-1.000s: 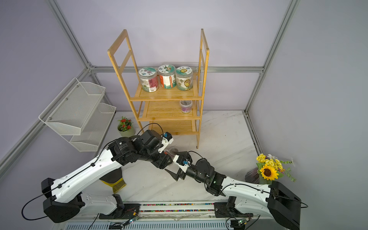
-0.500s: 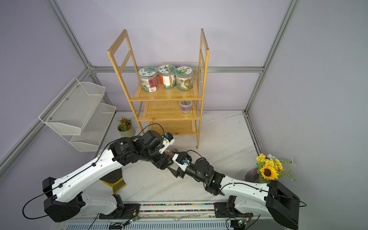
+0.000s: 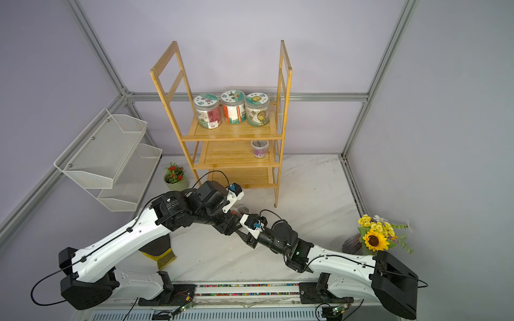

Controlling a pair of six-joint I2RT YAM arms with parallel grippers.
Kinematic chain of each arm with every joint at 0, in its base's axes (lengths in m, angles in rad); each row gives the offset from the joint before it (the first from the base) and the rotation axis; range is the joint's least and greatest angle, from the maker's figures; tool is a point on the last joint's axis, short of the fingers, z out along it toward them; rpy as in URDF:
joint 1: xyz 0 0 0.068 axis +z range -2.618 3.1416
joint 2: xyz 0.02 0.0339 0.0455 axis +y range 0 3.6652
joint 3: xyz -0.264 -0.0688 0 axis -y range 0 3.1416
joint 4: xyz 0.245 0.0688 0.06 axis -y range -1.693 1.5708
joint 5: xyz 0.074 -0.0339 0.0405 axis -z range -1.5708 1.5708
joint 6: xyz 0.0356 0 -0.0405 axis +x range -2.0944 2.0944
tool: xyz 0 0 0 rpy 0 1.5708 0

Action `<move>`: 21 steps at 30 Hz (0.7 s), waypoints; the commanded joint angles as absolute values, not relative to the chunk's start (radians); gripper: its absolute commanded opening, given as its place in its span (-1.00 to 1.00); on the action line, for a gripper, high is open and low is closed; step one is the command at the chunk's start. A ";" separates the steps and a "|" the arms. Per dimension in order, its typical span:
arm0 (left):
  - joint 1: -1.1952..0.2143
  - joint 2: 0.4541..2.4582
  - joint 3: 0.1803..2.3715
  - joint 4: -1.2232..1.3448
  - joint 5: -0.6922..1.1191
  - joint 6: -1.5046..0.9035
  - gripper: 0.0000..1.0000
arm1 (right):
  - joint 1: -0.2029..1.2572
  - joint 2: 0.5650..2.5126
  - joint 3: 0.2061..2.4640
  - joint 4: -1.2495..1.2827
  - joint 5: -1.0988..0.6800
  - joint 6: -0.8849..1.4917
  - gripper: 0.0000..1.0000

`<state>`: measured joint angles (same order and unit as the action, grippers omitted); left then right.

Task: Place the seed container on the shelf
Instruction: Pick up the seed jar at the center of the board.

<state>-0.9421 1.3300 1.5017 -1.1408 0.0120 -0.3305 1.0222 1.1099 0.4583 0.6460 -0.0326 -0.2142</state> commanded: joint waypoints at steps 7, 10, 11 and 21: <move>-0.966 1.253 1.531 -1.095 -0.047 -0.325 0.92 | 1.022 1.057 0.446 0.664 -0.065 -0.171 -0.29; -0.965 1.185 1.508 -1.027 -0.079 -0.338 1.00 | 1.020 1.042 0.438 0.666 -0.096 -0.145 -0.34; -0.966 1.155 1.497 -0.998 -0.089 -0.342 1.00 | 1.015 1.035 0.435 0.666 -0.115 -0.129 -0.35; -0.885 0.804 1.168 -0.564 0.027 -0.526 0.99 | 0.880 0.920 0.365 0.823 -0.370 0.110 -0.40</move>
